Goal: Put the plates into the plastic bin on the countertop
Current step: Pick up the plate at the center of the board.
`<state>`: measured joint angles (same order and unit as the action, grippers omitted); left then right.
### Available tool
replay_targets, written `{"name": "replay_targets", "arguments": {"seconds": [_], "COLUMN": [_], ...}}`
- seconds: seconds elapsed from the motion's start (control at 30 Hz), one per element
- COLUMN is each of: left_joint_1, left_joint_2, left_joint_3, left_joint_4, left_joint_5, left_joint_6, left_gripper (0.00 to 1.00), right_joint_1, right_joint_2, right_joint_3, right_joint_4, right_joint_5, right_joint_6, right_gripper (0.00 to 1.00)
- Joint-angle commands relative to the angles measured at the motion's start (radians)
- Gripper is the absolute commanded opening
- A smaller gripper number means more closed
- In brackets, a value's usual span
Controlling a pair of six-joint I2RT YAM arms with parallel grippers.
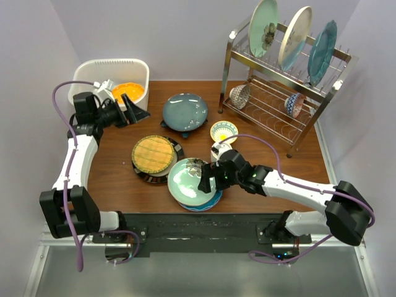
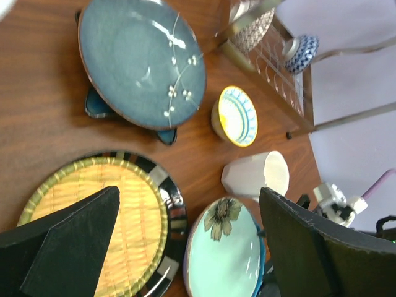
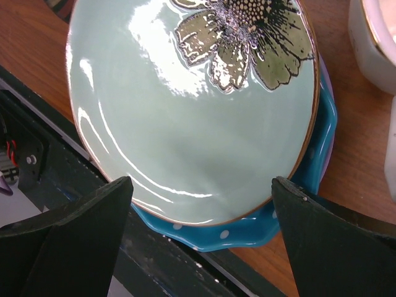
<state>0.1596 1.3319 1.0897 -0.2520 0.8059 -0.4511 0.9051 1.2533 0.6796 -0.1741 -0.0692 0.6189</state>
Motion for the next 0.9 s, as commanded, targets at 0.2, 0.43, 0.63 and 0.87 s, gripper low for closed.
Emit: {"name": "replay_targets", "arguments": {"seconds": [0.2, 0.43, 0.63, 0.87], "left_joint_1": [-0.025, -0.067, -0.095, -0.126], "left_joint_2": [-0.033, -0.039, -0.031, -0.014], "left_joint_3": [-0.12, -0.16, -0.189, -0.189], "left_joint_4": [-0.133, -0.173, -0.178, -0.179], "left_joint_5": [0.047, 0.041, 0.026, 0.022], "left_joint_6": [0.12, 0.152, 0.164, 0.17], "left_gripper": [0.98, 0.98, 0.98, 0.98], "right_joint_1": [0.006, 0.006, 0.006, 0.006], "right_joint_2": [-0.026, -0.057, -0.078, -0.052], "right_joint_3": [-0.02, -0.015, -0.012, -0.04], "right_joint_4": [-0.036, -0.057, -0.084, -0.042], "right_joint_5": [0.02, 0.031, 0.039, 0.02], "right_joint_6": [0.054, 0.065, 0.071, 0.09], "right_gripper": [0.98, 0.98, 0.98, 0.98]}}
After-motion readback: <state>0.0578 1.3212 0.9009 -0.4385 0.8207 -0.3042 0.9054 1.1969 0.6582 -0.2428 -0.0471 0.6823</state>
